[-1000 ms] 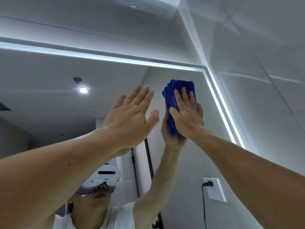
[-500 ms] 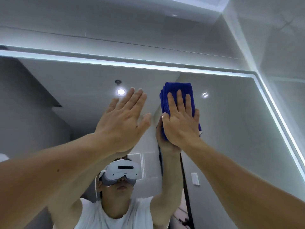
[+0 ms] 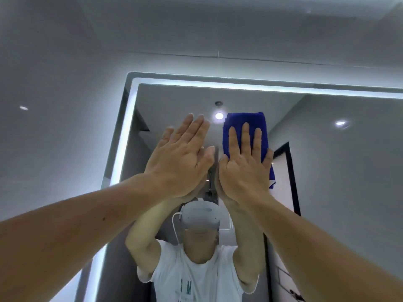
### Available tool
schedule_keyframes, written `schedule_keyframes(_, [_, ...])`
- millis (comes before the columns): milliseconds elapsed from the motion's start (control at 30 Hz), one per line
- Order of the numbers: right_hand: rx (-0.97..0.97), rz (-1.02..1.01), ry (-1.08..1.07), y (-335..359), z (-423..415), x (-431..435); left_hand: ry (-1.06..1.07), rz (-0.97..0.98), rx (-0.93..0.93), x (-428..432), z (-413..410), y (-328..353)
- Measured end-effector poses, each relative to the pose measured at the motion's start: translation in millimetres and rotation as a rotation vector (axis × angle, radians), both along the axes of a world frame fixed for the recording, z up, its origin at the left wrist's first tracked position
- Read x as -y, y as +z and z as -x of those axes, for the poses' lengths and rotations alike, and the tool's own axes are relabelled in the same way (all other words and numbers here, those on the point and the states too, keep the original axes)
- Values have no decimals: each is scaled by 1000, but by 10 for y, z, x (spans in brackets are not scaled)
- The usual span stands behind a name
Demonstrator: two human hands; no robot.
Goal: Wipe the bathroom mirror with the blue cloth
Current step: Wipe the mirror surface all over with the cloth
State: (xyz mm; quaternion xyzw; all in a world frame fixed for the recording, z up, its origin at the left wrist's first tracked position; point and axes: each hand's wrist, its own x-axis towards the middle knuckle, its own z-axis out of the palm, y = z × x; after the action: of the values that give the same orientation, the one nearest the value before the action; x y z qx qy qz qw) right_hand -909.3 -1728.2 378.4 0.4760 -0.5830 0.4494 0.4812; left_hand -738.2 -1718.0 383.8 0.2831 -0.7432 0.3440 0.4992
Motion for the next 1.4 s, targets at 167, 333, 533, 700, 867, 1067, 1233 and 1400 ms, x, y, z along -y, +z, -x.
schedule_keyframes(167, [-20, 30, 65, -71, -710, 227, 15, -4, -33, 108, -535, -106])
schedule_keyframes(333, [-99, 34, 179, -243, -1453, 449, 100, -1, -66, 181, -1099, -251])
schedule_keyframes(533, [-99, 9, 106, -519, -2069, 647, 97, 9, -131, 160, -1630, -394])
schedule_keyframes(700, [-54, -5, 76, -531, -2171, 616, 68, 9, -141, 170, -1811, -456])
schedule_keyframes(867, [-142, -5, 113, -614, -2326, 655, 33, 13, -145, 191, -1877, -519])
schedule_keyframes(1067, [-299, -15, 121, -924, -2586, 715, 19, -31, -136, 150, -1983, -603])
schedule_keyframes(1233, [-448, 38, 127, -924, -2694, 712, 9, -67, -161, 42, -2059, -626])
schedule_keyframes(1400, [-286, 39, 532, -664, -2954, 675, 132, -45, -124, 78, -2157, -634])
